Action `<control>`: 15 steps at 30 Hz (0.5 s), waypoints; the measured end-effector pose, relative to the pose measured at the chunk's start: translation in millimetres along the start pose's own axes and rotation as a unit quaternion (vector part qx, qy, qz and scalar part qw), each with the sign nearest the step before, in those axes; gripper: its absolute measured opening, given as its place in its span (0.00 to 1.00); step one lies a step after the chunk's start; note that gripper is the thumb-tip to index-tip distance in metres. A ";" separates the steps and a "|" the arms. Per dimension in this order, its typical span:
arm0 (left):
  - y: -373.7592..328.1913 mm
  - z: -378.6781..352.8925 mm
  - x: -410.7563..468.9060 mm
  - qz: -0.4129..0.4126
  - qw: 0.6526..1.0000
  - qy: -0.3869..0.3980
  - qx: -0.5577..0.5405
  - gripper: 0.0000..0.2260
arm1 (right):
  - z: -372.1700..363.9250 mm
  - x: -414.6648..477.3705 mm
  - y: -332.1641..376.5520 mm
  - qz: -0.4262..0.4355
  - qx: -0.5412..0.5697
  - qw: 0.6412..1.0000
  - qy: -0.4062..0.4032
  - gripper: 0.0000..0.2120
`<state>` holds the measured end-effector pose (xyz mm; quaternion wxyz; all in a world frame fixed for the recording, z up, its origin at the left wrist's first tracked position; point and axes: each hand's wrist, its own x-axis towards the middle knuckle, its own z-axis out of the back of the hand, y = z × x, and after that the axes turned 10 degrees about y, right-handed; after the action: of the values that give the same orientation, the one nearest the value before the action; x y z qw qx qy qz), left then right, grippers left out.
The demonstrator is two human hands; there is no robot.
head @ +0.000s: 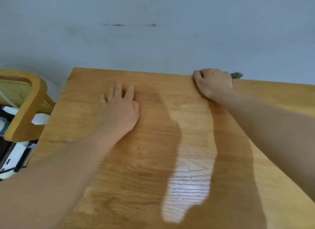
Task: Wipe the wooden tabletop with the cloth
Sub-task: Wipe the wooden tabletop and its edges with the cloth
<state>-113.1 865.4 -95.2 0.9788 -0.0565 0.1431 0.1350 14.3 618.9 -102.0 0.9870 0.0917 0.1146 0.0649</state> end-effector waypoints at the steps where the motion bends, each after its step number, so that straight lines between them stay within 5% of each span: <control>1: -40.4 -7.0 -7.2 -0.058 0.998 0.005 -0.011 0.25 | 2.1 -3.5 -13.0 -0.008 -0.003 1.000 -0.004 0.24; 5: -155.4 -35.3 -36.0 -0.183 0.982 0.016 -0.043 0.28 | 2.1 -4.5 -22.8 -0.038 0.005 0.999 -0.006 0.25; 15: -164.2 -36.5 -34.6 -0.137 0.989 -0.040 -0.035 0.27 | -2.5 10.2 7.2 0.136 0.036 0.990 0.014 0.19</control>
<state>-108.7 694.2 -108.0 0.9904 -0.1045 0.0897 0.0070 22.8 627.9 -105.1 0.9634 0.1408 0.1175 0.1955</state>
